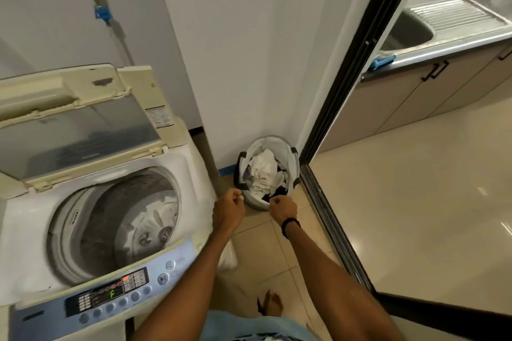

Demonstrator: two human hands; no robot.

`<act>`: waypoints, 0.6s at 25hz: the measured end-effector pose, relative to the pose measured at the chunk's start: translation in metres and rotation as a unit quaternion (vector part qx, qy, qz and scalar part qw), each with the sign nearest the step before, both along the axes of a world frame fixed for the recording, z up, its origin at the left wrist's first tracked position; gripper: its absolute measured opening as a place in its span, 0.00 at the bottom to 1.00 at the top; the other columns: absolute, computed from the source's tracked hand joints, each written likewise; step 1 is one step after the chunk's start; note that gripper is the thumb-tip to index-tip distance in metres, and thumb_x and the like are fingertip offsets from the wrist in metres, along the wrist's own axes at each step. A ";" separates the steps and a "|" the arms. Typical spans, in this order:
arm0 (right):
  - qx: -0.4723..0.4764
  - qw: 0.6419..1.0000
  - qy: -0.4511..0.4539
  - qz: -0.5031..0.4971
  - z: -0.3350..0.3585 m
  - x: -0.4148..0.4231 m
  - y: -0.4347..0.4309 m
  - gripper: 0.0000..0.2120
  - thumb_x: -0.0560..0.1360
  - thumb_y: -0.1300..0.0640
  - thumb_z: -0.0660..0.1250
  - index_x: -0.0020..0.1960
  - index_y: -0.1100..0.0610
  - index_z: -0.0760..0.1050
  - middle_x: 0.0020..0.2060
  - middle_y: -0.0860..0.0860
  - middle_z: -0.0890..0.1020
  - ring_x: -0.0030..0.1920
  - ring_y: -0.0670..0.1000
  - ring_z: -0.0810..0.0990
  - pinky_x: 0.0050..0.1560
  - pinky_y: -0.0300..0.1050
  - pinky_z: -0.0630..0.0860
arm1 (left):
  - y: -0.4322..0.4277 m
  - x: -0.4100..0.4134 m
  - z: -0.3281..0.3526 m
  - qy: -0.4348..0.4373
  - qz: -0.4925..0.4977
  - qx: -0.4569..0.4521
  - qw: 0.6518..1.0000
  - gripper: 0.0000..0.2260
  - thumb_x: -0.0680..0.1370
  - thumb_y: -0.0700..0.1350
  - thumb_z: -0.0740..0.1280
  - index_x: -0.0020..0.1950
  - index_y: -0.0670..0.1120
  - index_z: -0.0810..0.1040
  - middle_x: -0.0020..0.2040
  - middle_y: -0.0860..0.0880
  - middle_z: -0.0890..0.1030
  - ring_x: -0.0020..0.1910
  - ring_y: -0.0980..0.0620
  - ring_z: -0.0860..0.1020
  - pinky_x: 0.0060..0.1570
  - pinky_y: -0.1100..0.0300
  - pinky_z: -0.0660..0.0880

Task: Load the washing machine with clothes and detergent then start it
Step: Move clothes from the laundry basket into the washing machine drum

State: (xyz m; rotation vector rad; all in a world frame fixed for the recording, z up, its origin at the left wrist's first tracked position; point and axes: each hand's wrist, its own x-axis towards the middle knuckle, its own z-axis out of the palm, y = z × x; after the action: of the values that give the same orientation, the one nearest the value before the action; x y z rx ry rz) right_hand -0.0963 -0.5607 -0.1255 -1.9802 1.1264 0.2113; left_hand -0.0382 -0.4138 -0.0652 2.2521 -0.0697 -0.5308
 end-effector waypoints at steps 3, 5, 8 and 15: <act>0.012 0.999 0.035 0.017 -0.016 0.025 -0.041 0.22 0.77 0.62 0.61 0.26 0.55 0.64 0.23 0.52 0.68 0.25 0.51 0.64 0.27 0.40 0.62 | -0.035 0.034 -0.024 0.099 -0.070 0.038 0.992 0.08 0.79 0.44 0.66 0.57 0.46 0.80 0.51 0.50 0.80 0.49 0.53 0.76 0.47 0.61 0.70; 0.024 0.998 0.065 0.010 -0.033 0.048 -0.068 0.22 0.77 0.62 0.62 0.26 0.54 0.63 0.23 0.52 0.67 0.26 0.52 0.66 0.28 0.41 0.63 | -0.059 0.067 -0.057 0.146 -0.128 0.084 0.977 0.08 0.79 0.45 0.65 0.54 0.44 0.81 0.52 0.47 0.82 0.49 0.51 0.77 0.47 0.60 0.72; 0.062 0.991 0.116 -0.008 -0.079 0.086 -0.108 0.18 0.76 0.61 0.62 0.28 0.55 0.66 0.28 0.55 0.74 0.34 0.55 0.75 0.34 0.48 0.74 | -0.093 0.118 -0.117 0.191 -0.147 0.126 0.962 0.10 0.80 0.43 0.61 0.44 0.43 0.80 0.48 0.42 0.82 0.47 0.46 0.79 0.50 0.52 0.76; 0.121 0.960 0.239 0.086 -0.224 0.177 -0.174 0.13 0.77 0.59 0.61 0.34 0.54 0.71 0.41 0.54 0.80 0.41 0.52 0.79 0.50 0.50 0.79 | -0.164 0.198 -0.259 0.277 -0.095 0.135 0.947 0.13 0.80 0.40 0.61 0.57 0.37 0.81 0.57 0.40 0.82 0.56 0.42 0.80 0.53 0.54 0.76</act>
State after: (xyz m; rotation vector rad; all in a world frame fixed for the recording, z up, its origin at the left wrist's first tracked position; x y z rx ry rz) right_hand 0.0803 -0.7347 -0.3494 -1.8513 1.1518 0.9166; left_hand 0.1601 -0.5773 -0.3238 2.2821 0.0778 -1.3293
